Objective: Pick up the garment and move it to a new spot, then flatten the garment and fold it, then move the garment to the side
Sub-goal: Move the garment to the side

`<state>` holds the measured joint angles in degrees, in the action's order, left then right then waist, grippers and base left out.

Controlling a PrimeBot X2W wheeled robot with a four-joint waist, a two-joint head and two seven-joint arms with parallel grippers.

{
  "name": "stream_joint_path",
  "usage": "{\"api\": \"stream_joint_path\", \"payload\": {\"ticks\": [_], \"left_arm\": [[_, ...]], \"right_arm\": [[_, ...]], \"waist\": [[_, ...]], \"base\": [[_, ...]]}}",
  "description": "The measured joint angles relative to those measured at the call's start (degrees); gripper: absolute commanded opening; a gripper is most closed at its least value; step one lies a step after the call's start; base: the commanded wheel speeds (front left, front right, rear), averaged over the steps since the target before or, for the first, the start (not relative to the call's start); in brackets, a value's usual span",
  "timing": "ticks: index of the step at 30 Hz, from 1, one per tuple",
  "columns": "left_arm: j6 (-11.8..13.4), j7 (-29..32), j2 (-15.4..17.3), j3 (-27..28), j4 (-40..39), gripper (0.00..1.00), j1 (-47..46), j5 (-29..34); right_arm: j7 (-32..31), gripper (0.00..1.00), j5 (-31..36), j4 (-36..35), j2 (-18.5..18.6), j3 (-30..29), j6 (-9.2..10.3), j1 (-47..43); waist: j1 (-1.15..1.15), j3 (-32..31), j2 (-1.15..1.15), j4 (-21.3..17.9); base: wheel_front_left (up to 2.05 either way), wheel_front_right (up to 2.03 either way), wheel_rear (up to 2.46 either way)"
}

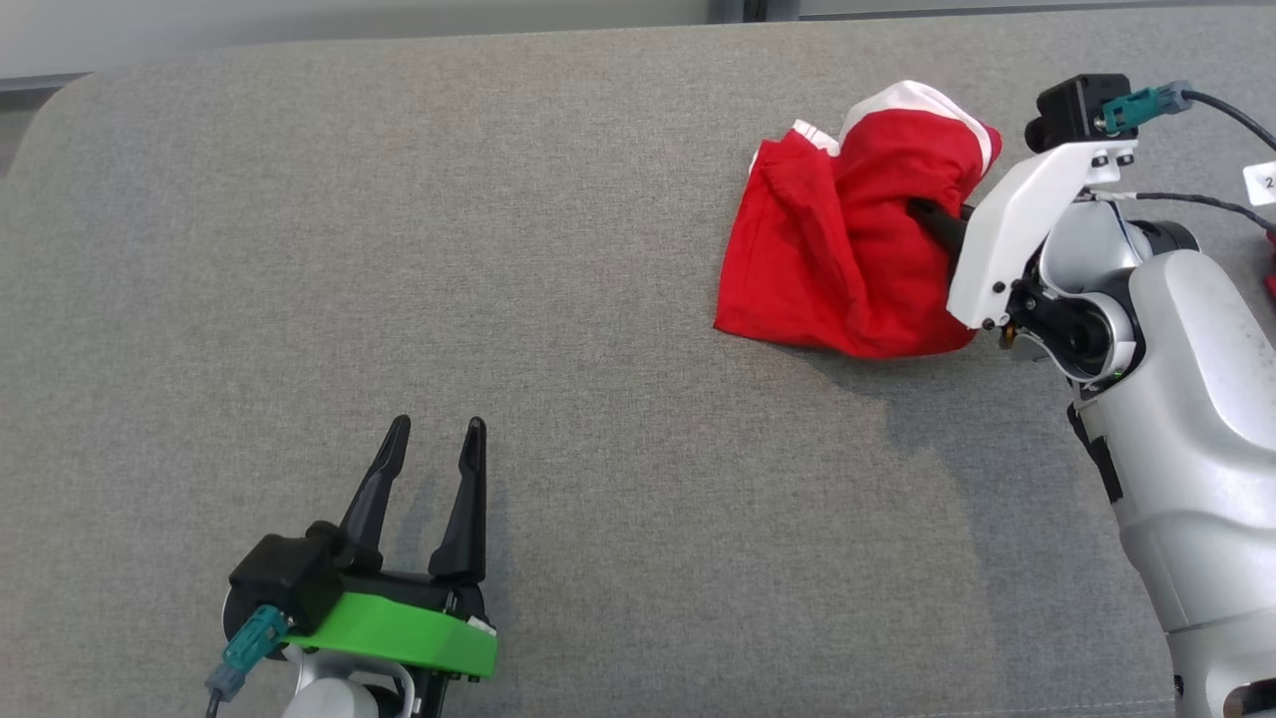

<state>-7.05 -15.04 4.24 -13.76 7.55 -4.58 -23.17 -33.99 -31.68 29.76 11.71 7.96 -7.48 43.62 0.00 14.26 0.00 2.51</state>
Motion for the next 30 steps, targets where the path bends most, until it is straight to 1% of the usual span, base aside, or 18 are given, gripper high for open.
{"api": "stream_joint_path", "payload": {"ticks": [3, 6, 9, 12, 16, 23, 27, 30], "left_arm": [[0.0, 0.0, -0.3, 0.7, -0.1, 1.0, 0.2, 0.0], [-0.1, 0.0, -0.5, 1.3, -0.4, 1.0, 0.2, 0.5], [-0.3, 0.0, -0.3, 2.1, -0.7, 1.0, 0.2, 1.1], [-0.3, 0.0, 0.4, 2.3, -1.3, 1.0, 0.0, 1.6], [-0.3, 0.0, 1.9, 2.0, -2.0, 1.0, -0.5, 2.0], [-0.3, 0.5, 4.7, 0.6, -3.6, 1.0, -3.3, 2.2], [-0.3, 1.4, 5.9, -0.1, -4.3, 1.0, -5.2, 2.2], [-0.3, 2.0, 6.2, -1.0, -4.6, 1.0, -6.5, 2.2]], "right_arm": [[-3.3, 0.0, 1.2, -7.1, 0.4, 1.9, 0.0, -1.6], [-6.7, 0.0, 1.1, -13.7, 0.8, 2.3, 0.0, -5.1], [-9.2, 0.0, 0.9, -18.8, 1.0, 1.2, 0.0, -8.1], [-10.6, 0.0, 0.9, -22.0, 0.8, -1.4, 0.0, -10.3], [-12.2, 0.0, 1.2, -23.8, 0.9, -5.2, 0.0, -12.1], [-13.9, 0.0, 2.2, -24.5, 3.9, -12.0, 0.0, -13.4], [-14.1, 0.0, 3.8, -23.5, 5.4, -15.2, 0.0, -11.4], [-13.9, 0.0, 5.4, -22.5, 6.5, -15.8, 0.0, -8.7]], "waist": [[0.0, 0.1, 0.0, -0.7], [0.0, 0.3, 0.0, -2.0], [0.0, 0.6, 0.0, -3.7], [0.0, 0.9, 0.0, -5.9], [0.0, 1.7, 0.0, -9.2], [0.0, 4.6, 0.0, -15.0], [0.0, 7.5, 0.0, -17.3], [0.0, 9.7, 0.0, -18.7]], "base": [[0.0, 0.0, 0.0], [0.0, 0.0, 0.0], [0.0, 0.0, 0.0], [0.0, 0.0, 0.0], [0.0, 0.0, 0.0], [0.0, 0.0, 0.0], [0.0, 0.0, 0.0], [0.0, 0.0, 0.0]]}}
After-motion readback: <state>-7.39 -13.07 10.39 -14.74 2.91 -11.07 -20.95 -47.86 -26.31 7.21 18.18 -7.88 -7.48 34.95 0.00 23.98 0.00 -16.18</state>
